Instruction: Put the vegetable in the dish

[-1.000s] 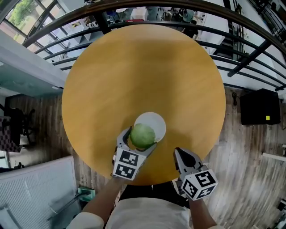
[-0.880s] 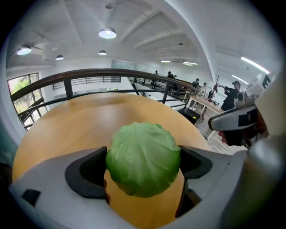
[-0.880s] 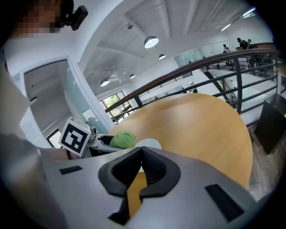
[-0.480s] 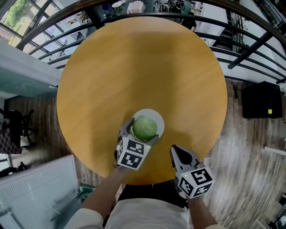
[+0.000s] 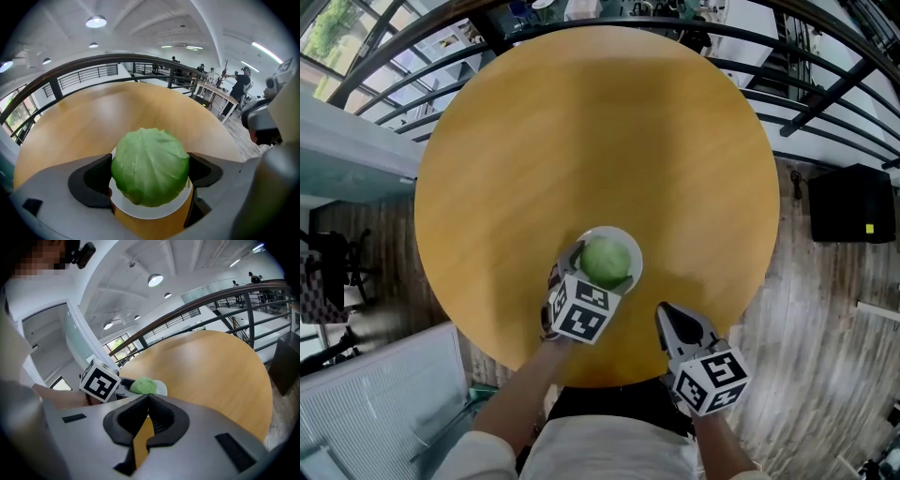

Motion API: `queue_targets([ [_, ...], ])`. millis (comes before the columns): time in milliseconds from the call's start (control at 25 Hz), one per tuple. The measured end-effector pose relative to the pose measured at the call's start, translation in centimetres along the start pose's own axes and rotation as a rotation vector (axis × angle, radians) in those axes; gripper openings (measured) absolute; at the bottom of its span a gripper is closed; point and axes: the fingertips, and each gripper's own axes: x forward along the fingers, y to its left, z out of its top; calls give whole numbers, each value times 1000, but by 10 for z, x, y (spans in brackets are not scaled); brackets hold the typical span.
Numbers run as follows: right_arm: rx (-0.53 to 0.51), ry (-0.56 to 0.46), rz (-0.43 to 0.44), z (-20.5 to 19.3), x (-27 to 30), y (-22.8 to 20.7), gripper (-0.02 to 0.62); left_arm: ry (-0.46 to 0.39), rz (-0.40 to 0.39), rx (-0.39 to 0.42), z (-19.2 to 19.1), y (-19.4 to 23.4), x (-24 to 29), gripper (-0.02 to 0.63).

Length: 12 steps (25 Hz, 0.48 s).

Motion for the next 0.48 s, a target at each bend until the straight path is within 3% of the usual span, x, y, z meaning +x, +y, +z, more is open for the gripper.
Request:
queue_targets([
  [480,32,7,4,0,3,-7,17,49,16,27,-5,2,13,486],
])
